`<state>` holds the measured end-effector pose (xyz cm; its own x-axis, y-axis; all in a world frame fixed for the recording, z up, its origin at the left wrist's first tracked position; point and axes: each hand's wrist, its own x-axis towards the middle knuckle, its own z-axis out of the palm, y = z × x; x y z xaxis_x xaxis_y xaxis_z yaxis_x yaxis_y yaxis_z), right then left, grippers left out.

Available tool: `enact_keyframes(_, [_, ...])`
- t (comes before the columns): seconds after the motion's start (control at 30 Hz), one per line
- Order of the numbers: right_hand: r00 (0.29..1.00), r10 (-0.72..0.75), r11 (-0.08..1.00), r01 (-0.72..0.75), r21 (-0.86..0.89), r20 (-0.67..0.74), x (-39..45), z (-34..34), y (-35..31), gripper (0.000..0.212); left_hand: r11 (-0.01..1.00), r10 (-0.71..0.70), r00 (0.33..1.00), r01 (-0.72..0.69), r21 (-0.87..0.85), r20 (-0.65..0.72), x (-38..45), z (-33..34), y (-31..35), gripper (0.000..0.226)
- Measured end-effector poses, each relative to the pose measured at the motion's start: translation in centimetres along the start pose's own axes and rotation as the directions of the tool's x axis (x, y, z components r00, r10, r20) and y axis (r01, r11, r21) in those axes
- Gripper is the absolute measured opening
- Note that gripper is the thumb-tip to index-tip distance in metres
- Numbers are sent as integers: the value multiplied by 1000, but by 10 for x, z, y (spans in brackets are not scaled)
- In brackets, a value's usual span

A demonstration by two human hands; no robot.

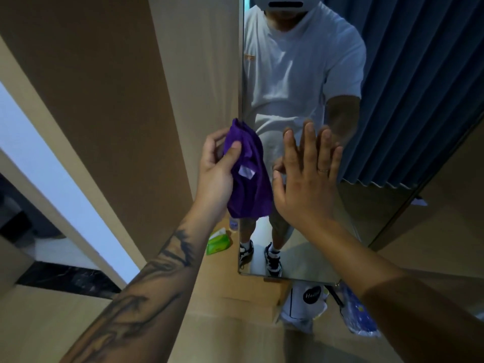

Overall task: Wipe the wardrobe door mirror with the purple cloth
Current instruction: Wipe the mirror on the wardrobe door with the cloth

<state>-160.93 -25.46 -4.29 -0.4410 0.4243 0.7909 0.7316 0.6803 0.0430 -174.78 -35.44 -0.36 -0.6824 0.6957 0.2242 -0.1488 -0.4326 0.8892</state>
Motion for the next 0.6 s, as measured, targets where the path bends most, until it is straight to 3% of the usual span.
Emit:
enact_keyframes(0.17, [998, -7, 1000, 8, -1, 61, -16, 6, 0, 80, 979, -204, 978, 204, 2, -34, -30, -25, -51, 24])
enact_keyframes(0.43, [993, -59, 998, 60, -8, 102, -39, 21, 8, 79, 1000, -6, 1000, 6, -1, 28, 1, -3, 6, 24])
enact_keyframes(0.6, [993, -24, 1000, 23, 10, 116, -44, 20, 2, 83, 991, -135, 990, 135, 6, -28, -21, -16, -30, 23])
